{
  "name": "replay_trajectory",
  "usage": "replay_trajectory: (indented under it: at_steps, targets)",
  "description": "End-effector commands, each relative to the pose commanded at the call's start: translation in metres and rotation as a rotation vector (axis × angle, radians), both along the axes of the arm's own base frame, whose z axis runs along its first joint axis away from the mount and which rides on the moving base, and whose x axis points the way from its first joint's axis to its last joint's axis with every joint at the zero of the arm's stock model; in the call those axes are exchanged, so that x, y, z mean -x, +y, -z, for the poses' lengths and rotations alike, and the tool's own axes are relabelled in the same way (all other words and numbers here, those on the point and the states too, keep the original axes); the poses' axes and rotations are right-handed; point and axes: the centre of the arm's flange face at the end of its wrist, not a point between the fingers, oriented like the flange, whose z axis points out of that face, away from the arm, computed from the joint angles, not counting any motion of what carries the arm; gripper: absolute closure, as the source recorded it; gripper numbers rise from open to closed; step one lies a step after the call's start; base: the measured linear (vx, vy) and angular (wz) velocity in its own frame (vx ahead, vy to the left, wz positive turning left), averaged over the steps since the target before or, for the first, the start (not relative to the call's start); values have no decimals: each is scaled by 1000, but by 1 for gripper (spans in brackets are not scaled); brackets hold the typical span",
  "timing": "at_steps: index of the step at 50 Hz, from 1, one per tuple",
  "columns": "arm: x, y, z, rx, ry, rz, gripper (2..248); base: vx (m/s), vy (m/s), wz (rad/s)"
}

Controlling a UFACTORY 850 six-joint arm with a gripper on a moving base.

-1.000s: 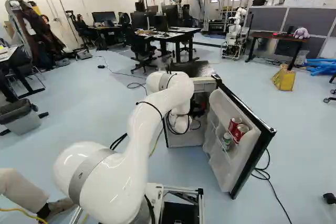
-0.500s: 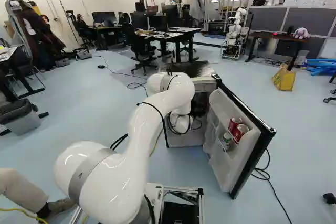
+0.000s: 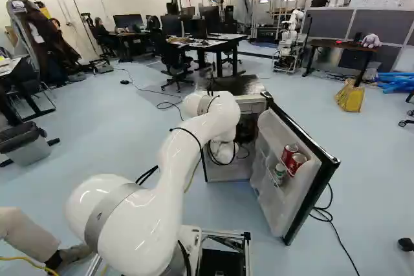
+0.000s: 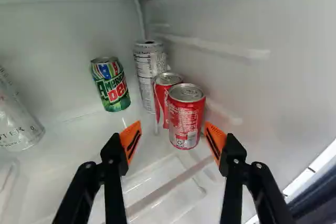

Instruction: Grab a drink from the fridge

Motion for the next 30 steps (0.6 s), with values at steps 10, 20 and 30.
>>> replay_trajectory:
  at_steps: [10, 20, 30]
  targets:
    - [-4, -2, 2, 3, -9, 1, 73, 0, 0, 0]
    - [-8, -3, 4, 6, -19, 1, 73, 0, 0, 0]
    - [-13, -4, 6, 9, -29, -1, 73, 0, 0, 0]
